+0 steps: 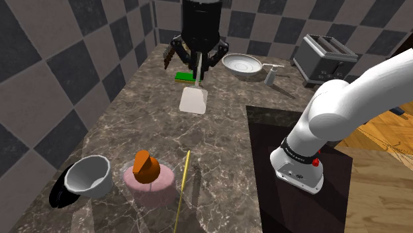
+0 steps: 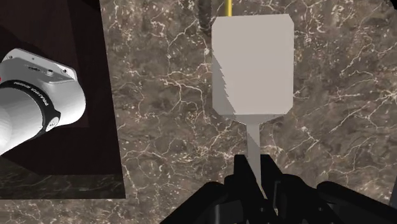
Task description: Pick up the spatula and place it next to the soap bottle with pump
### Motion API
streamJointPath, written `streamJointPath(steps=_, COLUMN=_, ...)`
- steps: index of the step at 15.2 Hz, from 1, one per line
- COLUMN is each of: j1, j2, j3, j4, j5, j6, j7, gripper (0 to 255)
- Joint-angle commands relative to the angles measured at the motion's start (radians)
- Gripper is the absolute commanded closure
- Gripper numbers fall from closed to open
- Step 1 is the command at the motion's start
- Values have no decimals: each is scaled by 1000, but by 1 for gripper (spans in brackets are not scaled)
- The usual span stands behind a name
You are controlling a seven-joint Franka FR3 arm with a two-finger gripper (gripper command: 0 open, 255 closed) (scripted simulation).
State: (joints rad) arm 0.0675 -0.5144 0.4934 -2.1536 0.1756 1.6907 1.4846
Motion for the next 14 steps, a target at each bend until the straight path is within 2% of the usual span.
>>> streamJointPath(steps=1, j1=12, j2=7, j3=37, j4=19, j5=14, j6=-7, j7=49, gripper=255)
streamJointPath(steps=14, j1=24, j2=10, j3=74, j4=-136, j5=35, j6=151, j7=59, gripper=255)
